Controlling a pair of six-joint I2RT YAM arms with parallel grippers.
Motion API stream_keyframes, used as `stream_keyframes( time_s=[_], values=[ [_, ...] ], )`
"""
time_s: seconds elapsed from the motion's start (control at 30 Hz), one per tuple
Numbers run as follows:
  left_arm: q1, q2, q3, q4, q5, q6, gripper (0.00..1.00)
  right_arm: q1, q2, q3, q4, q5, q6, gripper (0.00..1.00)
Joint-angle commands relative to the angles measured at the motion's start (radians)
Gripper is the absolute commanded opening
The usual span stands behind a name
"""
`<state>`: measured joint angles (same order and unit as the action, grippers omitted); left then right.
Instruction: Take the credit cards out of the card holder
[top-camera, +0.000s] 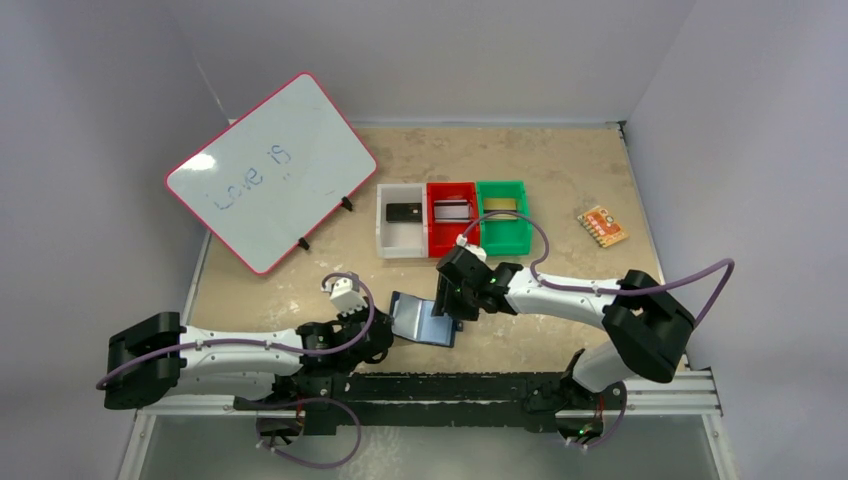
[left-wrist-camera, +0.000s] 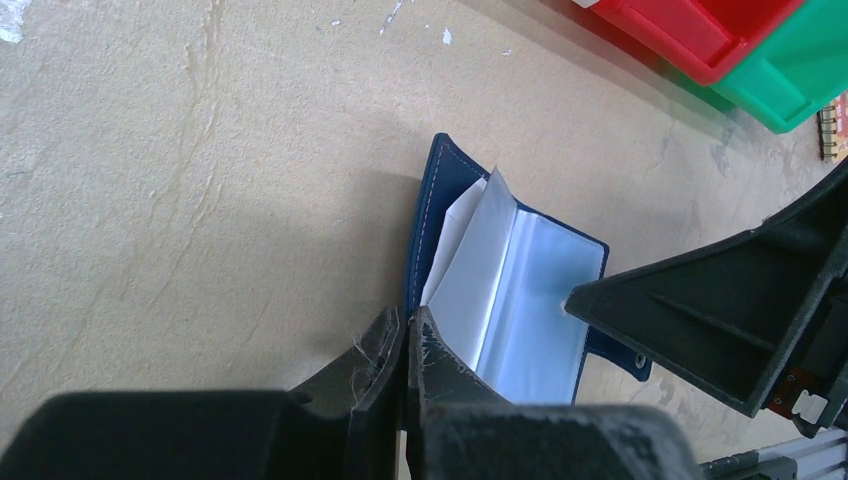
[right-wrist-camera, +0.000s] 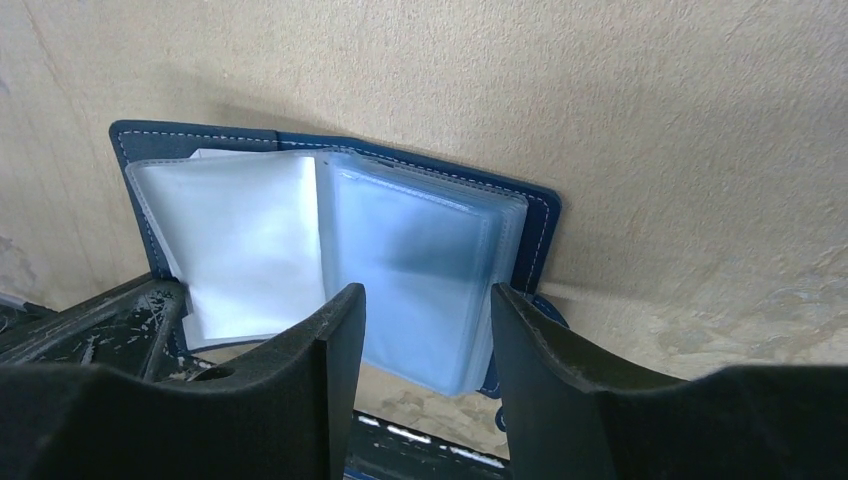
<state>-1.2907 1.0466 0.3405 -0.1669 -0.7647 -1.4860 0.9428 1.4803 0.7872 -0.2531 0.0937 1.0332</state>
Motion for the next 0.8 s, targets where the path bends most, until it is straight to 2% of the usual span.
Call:
stream_keyframes(
  time_s=[0.0,0.47,0.77],
  values=[
    [-0.005,-0.006,0.037,-0.011,-0.038,-0.011,0.0,0.005,-0.016,0.001,-0.026,0.014,-0.014,0.52],
    [-0.005,0.033,0.049,0.026,-0.01,0.019,0.0,0.006,0.054,0.009,0.121,-0.089,-0.044,0.51],
    [-0.005,0.05,0.048,0.041,-0.001,0.021,0.0,0.006,0.044,0.043,0.227,-0.174,-0.097,0.51]
  ],
)
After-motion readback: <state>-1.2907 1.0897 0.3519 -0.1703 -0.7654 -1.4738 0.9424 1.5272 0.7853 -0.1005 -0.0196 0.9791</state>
